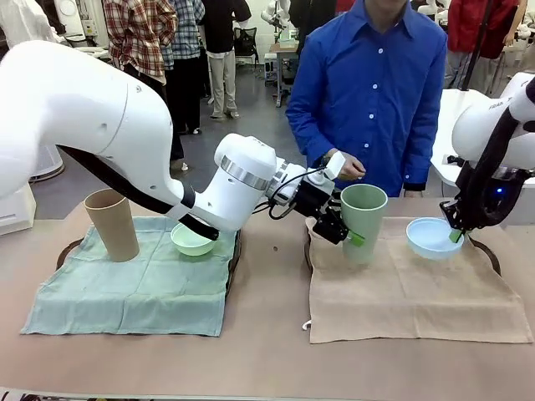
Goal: Set up a tray with a mat and arrange the tableware.
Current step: Place the Picnic Bowl and Reusable plastic cup back onto the Handle tray in front of the human's position.
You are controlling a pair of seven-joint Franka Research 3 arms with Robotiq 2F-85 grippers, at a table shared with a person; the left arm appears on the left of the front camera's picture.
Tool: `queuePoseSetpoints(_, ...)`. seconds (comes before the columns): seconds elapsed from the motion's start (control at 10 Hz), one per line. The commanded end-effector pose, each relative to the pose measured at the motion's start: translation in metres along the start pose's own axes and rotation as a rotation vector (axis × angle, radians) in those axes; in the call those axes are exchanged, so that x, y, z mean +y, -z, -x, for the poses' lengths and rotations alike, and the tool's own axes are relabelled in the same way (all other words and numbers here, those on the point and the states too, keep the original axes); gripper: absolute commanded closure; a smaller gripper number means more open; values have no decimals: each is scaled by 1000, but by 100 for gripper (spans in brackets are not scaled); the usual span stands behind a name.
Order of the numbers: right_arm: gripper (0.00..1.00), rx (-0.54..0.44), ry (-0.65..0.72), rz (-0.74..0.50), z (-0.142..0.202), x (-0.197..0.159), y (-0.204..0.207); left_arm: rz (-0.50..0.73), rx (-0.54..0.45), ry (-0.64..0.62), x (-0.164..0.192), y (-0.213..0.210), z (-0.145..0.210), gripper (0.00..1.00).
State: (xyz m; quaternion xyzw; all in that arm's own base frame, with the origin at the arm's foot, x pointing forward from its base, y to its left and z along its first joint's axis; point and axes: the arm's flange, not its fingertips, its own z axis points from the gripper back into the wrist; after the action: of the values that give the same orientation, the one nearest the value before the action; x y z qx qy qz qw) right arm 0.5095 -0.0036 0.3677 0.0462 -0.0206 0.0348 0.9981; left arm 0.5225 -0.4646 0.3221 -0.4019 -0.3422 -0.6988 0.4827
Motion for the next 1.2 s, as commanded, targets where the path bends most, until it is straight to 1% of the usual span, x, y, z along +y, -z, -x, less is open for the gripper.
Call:
queuePoseSetpoints(0.0,96,0,20,-5,-7,-2,8,21,-24,46,12,2,3,15)
queuePoseSetpoints(0.2,96,26,33,-16,-9,-7,19,28,-30,56,14,8,4,15)
queuePoseSetpoints(0.5,96,30,38,-20,-9,-12,25,35,-26,53,17,10,7,15)
queuePoseSetpoints(0.9,96,17,28,-31,-9,-12,24,38,2,28,20,15,13,15)
queuePoseSetpoints(1.1,96,10,23,-33,-7,-12,22,35,35,10,21,18,16,15)
